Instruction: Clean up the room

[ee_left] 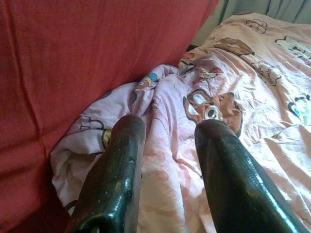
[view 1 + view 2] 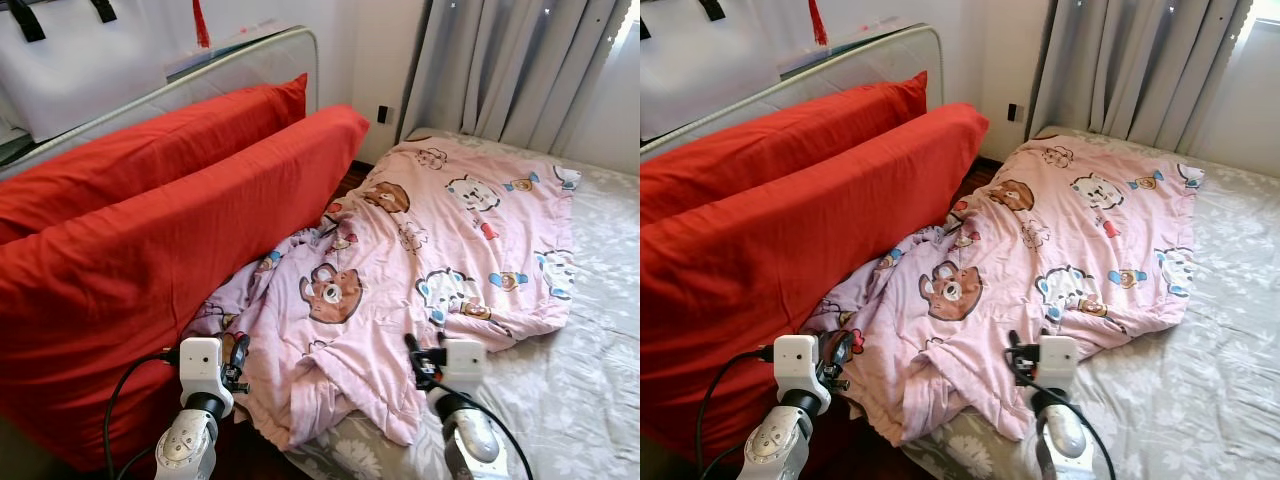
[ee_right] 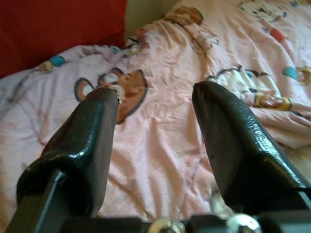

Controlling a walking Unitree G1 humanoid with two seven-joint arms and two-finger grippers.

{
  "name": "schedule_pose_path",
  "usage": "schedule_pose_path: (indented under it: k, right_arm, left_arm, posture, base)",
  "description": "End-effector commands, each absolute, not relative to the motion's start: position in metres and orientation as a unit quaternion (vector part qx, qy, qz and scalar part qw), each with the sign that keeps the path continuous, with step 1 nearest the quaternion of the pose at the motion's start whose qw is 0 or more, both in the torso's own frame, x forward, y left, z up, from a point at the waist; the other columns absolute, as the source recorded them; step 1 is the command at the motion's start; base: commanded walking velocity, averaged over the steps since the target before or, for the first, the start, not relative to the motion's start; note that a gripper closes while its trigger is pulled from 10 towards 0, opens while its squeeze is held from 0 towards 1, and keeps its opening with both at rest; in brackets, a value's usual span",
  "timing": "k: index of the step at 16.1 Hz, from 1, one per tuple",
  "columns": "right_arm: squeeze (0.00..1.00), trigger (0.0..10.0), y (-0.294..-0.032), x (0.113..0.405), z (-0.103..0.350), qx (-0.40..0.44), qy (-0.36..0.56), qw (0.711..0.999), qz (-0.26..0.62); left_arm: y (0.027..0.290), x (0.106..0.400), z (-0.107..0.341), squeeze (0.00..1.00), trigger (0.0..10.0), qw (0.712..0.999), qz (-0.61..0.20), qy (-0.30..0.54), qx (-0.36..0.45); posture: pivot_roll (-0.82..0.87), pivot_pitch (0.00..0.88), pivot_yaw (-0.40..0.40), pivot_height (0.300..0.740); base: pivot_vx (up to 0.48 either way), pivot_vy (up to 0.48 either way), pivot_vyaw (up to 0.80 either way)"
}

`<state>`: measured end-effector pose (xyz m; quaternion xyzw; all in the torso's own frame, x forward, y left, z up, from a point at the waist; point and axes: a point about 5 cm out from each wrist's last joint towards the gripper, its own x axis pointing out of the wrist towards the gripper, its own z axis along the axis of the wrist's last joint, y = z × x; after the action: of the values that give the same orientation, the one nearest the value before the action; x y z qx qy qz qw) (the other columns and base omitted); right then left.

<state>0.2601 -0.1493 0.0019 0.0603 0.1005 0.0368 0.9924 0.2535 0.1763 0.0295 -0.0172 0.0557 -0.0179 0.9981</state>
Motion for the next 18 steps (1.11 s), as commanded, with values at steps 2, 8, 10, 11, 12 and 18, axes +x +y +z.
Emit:
schedule_pose_path:
  k: [2, 8, 10, 11, 12, 18]
  right_arm:
    - [0.00, 10.0, -0.151, 0.263, 0.008, 0.054, 0.087, 0.994, 0.039]
    - [0.00, 10.0, -0.151, 0.267, 0.018, 0.034, 0.064, 0.996, 0.048]
    - [0.00, 10.0, -0.151, 0.267, 0.020, 0.039, 0.057, 0.996, 0.048]
    - [0.00, 10.0, -0.151, 0.267, 0.020, 0.036, 0.059, 0.996, 0.049]
    - [0.00, 10.0, -0.151, 0.267, 0.020, 0.035, 0.061, 0.996, 0.050]
    - [0.00, 10.0, -0.156, 0.267, 0.024, 0.054, 0.053, 0.997, 0.027]
  left_arm:
    - [0.179, 0.252, 0.030, 0.00, 10.0, 0.998, -0.014, 0.058, -0.014]
    - [0.184, 0.251, 0.037, 0.00, 10.0, 0.999, -0.008, 0.045, -0.021]
    - [0.191, 0.252, 0.040, 0.00, 10.0, 0.999, 0.006, 0.040, -0.026]
    - [0.190, 0.252, 0.041, 0.00, 10.0, 0.999, -0.001, 0.038, -0.023]
    - [0.189, 0.252, 0.042, 0.00, 10.0, 0.999, -0.002, 0.037, -0.023]
    - [0.182, 0.256, 0.047, 0.00, 10.0, 0.999, -0.009, 0.029, -0.028]
  posture:
    - [0.00, 0.014, -0.005, 0.740]
    - [0.00, 0.022, -0.006, 0.740]
    - [0.01, 0.020, -0.010, 0.740]
    - [0.01, 0.016, -0.009, 0.740]
    - [0.01, 0.014, -0.009, 0.740]
    - [-0.01, 0.000, -0.003, 0.740]
  base:
    - [0.000, 0.000, 0.00]
    - [0.000, 0.000, 0.00]
    - [0.000, 0.000, 0.00]
    - [0.000, 0.000, 0.00]
    - [0.000, 0.000, 0.00]
    - [0.000, 0.000, 0.00]
